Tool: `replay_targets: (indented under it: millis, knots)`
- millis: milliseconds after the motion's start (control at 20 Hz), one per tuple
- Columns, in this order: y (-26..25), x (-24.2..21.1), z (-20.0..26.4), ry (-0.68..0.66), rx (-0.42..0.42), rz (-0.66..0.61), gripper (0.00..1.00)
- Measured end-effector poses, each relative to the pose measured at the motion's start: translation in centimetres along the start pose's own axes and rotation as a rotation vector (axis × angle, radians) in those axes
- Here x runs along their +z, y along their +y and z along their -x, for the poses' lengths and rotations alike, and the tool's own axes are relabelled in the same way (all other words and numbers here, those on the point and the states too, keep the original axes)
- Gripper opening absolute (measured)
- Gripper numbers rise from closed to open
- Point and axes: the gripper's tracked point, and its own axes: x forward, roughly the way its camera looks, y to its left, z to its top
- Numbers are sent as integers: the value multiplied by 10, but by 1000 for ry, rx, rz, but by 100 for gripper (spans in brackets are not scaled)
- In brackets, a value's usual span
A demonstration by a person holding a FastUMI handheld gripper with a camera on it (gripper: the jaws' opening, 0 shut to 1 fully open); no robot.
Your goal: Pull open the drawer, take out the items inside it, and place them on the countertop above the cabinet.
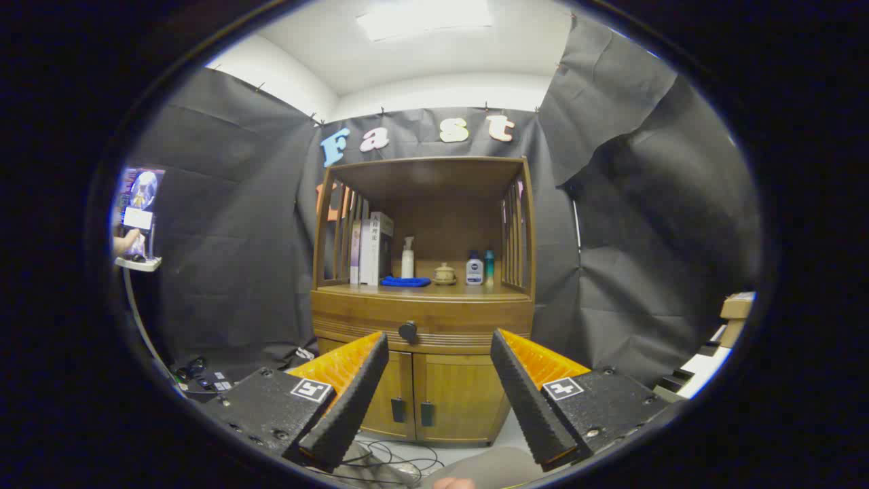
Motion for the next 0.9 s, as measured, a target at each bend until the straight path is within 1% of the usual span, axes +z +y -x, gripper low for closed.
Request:
replay_targets:
  millis: [250, 900]
  knots:
    - [-3, -1, -2, 2, -13, -7, 98]
    - [-3, 0, -1, 2, -10, 7, 98]
